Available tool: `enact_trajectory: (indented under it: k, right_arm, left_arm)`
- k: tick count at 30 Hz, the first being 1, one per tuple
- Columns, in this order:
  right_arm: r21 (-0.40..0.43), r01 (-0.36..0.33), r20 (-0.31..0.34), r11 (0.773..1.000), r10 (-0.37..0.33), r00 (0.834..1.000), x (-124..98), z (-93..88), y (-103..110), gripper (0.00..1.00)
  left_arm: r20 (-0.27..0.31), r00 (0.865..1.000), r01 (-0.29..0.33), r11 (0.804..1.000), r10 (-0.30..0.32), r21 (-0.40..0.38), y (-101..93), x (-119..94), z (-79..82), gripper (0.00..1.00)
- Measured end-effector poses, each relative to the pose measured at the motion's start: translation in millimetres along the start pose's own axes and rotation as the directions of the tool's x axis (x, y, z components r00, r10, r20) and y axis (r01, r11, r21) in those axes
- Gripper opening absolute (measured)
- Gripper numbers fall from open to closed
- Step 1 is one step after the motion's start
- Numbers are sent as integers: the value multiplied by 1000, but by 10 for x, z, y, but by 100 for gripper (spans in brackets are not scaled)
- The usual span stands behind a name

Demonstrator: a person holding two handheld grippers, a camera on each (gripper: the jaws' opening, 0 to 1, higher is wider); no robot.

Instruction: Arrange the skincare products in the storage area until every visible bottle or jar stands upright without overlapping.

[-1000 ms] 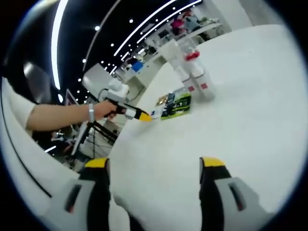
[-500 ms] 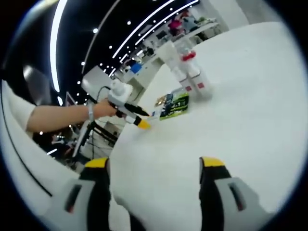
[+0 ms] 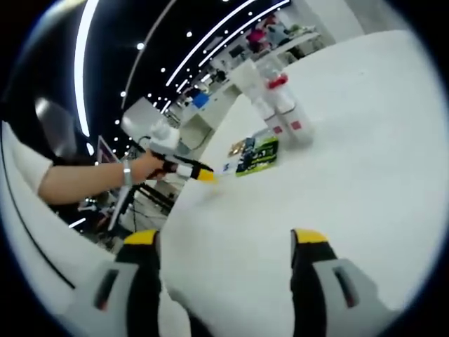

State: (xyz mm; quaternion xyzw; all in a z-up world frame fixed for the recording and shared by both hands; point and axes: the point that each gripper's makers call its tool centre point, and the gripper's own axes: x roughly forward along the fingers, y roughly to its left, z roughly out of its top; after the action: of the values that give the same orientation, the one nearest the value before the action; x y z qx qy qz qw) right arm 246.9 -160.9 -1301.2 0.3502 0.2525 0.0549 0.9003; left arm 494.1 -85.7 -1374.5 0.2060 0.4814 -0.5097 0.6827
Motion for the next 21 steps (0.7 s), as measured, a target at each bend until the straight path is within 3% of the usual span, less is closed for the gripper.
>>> enact_trajectory:
  k: [3, 4, 8, 11, 13, 14, 15, 17, 19, 21]
  right_arm:
    - [-24, -8, -7, 1000, 7, 1000, 7, 12, 37, 75]
    - [-44, -16, -12, 999, 15, 1000, 9, 26, 67, 75]
    - [-92, -42, -26, 995, 39, 999, 11, 64, 153, 75]
    - [-115, -60, -28, 992, 57, 998, 12, 94, 214, 76]
    - [-150, -79, -29, 986, 75, 997, 9, 130, 293, 77]
    - [-164, -83, -25, 983, 80, 997, 4, 150, 317, 77]
    - [-182, -86, -14, 980, 85, 996, -6, 189, 351, 77]
    - [-217, -90, 16, 972, 96, 995, -29, 278, 413, 78]
    - [-251, -88, 48, 964, 103, 994, -55, 371, 465, 79]
    - [-285, -90, 88, 954, 120, 989, -84, 484, 532, 81]
  left_arm:
    - [106, 994, -7, 1000, 8, -9, -71, -175, 40, 57]
    - [165, 986, -7, 999, 12, -31, -176, -313, 31, 57]
    - [281, 960, -2, 998, 20, -65, -359, -641, -25, 58]
    - [364, 932, 55, 992, -11, -111, -529, -835, -60, 60]
    - [442, 897, 73, 990, -13, -119, -643, -1032, -87, 61]
    - [453, 892, 73, 990, -10, -122, -652, -1062, -92, 61]
    - [513, 858, 89, 987, -9, -131, -736, -1214, -100, 61]
    - [546, 838, 100, 985, -7, -140, -794, -1316, -122, 62]
    - [612, 791, 104, 983, 12, -154, -887, -1534, -174, 65]
    - [644, 765, 118, 981, 11, -157, -965, -1647, -212, 68]
